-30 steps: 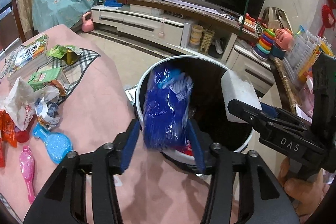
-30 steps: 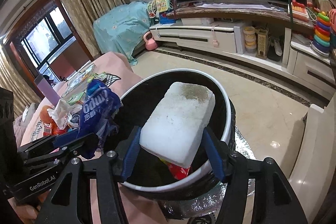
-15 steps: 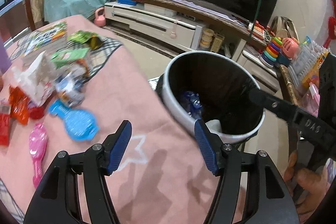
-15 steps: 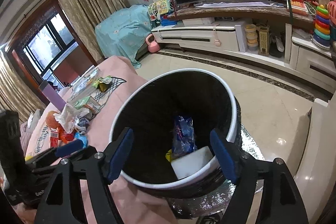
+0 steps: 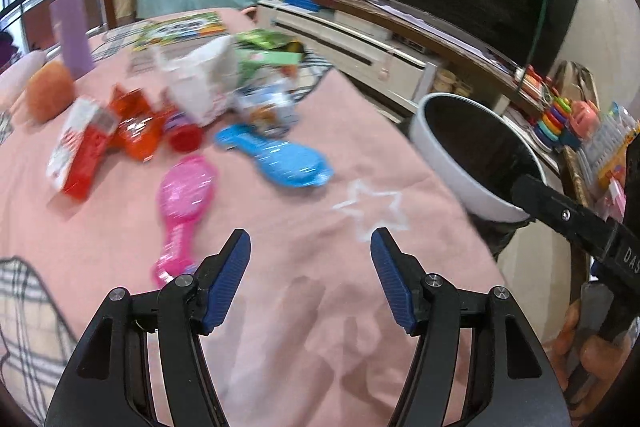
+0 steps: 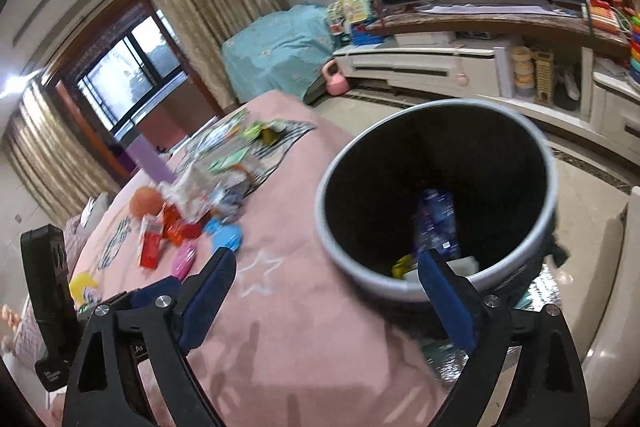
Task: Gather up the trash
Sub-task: 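Grasp the pink brush with left tool while right tool grasps blue scoop, then carry the pink brush and blue scoop over the bin, then open both tools to drop the brush and scoop into the bin, then move both open tools back over the table toward the remaining trash, then grasp the white milk carton with left tool while right tool grasps crumpled snack wrapper, then carry the milk carton and snack wrapper over the bin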
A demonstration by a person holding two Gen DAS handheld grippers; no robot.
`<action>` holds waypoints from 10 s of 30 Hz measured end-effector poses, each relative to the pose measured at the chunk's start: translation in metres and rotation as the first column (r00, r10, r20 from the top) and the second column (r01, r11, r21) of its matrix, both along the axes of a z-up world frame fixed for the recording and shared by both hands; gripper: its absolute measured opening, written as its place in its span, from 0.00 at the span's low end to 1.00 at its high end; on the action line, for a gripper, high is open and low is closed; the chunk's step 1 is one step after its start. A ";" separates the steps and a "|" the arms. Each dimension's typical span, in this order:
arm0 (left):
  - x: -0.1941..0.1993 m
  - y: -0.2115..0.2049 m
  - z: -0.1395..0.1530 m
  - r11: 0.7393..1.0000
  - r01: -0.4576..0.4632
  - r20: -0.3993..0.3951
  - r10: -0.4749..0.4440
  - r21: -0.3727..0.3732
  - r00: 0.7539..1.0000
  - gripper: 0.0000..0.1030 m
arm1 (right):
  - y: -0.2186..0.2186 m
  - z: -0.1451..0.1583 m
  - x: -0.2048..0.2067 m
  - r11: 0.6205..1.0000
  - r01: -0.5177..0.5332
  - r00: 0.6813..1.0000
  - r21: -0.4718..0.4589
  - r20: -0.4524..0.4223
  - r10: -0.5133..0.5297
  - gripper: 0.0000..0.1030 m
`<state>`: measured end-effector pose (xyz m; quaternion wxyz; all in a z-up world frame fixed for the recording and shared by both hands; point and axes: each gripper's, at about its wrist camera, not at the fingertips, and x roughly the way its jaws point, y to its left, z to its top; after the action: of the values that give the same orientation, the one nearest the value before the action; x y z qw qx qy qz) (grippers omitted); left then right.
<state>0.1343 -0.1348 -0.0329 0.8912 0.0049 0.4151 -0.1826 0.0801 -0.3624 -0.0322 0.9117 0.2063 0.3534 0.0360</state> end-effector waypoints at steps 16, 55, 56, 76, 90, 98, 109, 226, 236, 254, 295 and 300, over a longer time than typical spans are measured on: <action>-0.003 0.091 -0.016 0.986 -0.165 -0.040 0.163 -0.036 0.986 0.62 | 0.082 -0.016 0.016 0.986 -0.159 0.987 -0.051 -0.042 0.157 0.91; 0.046 0.058 -0.033 0.993 -0.046 -0.049 0.052 0.107 0.997 0.19 | 0.132 -0.049 0.120 0.841 -0.465 0.884 -0.278 -0.201 0.422 0.47; 0.046 0.059 -0.033 0.994 -0.044 -0.048 0.050 0.105 0.998 0.19 | 0.133 -0.049 0.119 0.841 -0.463 0.885 -0.279 -0.200 0.421 0.47; 0.012 0.050 -0.014 1.000 -0.006 -0.029 0.006 0.011 1.000 0.19 | 0.095 -0.026 0.041 0.937 -0.315 0.946 -0.148 -0.124 0.299 0.47; -0.012 0.013 -0.003 0.996 0.084 -0.017 -0.084 -0.002 0.996 0.19 | 0.054 -0.015 0.001 0.975 -0.189 0.980 -0.119 -0.086 0.180 0.47; -0.016 -0.013 0.003 0.991 0.137 -0.008 -0.137 0.003 0.991 0.19 | 0.025 -0.008 -0.014 0.986 -0.123 0.991 -0.111 -0.066 0.116 0.47; -0.016 -0.052 0.014 0.978 0.210 0.011 -0.210 0.014 0.978 0.19 | -0.022 0.000 -0.027 0.994 -0.027 0.999 -0.108 -0.044 0.023 0.47; 0.025 0.133 -0.024 0.973 -0.228 -0.066 0.226 -0.021 0.972 0.73 | 0.112 -0.036 0.059 0.973 -0.221 0.971 -0.070 -0.105 0.213 0.93; 0.058 0.163 -0.020 0.965 -0.260 -0.038 0.260 0.021 0.965 0.78 | 0.123 -0.033 0.096 0.972 -0.219 0.973 -0.090 -0.099 0.210 0.93; 0.108 0.162 -0.029 0.984 -0.167 -0.002 0.168 0.067 0.986 0.72 | 0.127 -0.044 0.164 0.974 -0.198 0.976 -0.113 -0.115 0.185 0.70; -0.004 0.005 0.006 0.991 0.131 0.061 -0.130 -0.006 0.990 0.47 | 0.024 0.000 0.001 0.996 -0.030 0.999 -0.079 -0.016 0.028 0.29; -0.008 -0.015 0.009 0.986 0.167 0.065 -0.167 0.003 0.984 0.47 | -0.001 0.001 -0.014 0.997 0.022 1.000 -0.073 -0.012 -0.023 0.29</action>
<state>0.1265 -0.1494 -0.0237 0.8859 0.0446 0.3836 -0.2568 0.0662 -0.3631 -0.0308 0.9168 0.1773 0.3577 0.0114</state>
